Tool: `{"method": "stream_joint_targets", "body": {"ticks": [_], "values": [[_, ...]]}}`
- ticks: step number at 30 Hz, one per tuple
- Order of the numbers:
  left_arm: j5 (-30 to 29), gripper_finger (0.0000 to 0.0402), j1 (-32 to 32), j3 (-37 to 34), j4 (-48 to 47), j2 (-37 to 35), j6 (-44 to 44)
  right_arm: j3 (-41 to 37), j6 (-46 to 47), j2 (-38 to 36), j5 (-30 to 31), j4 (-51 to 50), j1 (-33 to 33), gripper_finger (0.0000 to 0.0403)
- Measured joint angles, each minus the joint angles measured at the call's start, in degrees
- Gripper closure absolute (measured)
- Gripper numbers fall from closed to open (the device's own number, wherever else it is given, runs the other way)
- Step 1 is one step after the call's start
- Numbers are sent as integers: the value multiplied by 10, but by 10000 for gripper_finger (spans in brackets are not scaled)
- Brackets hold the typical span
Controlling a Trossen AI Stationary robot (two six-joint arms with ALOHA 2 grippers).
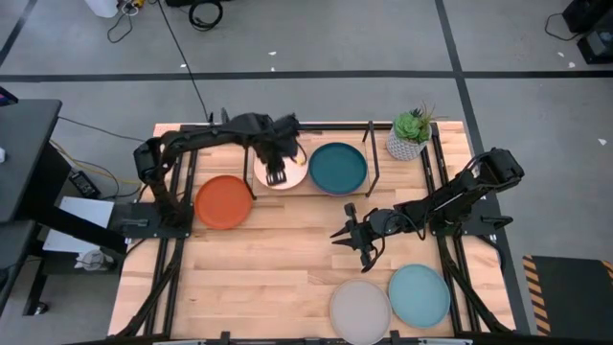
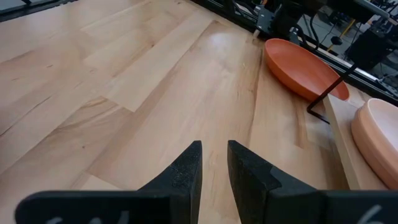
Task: Place and stack plates onto a shelf
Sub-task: Stack the orange plate on top of the green plate on the shelf
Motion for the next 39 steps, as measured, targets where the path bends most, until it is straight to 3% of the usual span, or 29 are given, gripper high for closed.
{"method": "stream_joint_targets", "body": {"ticks": [4,7,12,17,22,30,34,39], "values": [[-8,324,-76,0,-13,0,-26,0,0,0,0,0,0,321],[-50,324,-138,0,-11,1,-66,0,1,0,0,0,0,321],[-52,324,-250,-1,-56,2,-78,0,6,0,0,0,0,321],[-44,324,-337,-64,-41,2,-117,0,19,0,0,-1,0,321],[-37,340,-375,-132,-25,-19,-192,0,20,0,0,-1,0,321],[-41,386,-388,-254,65,-168,-301,0,-23,0,0,12,-1,321],[-67,390,-391,-334,90,-245,-393,0,-51,0,0,22,-6,321],[-141,374,-413,-418,92,-299,-521,0,-78,0,-1,28,-16,321]]}}
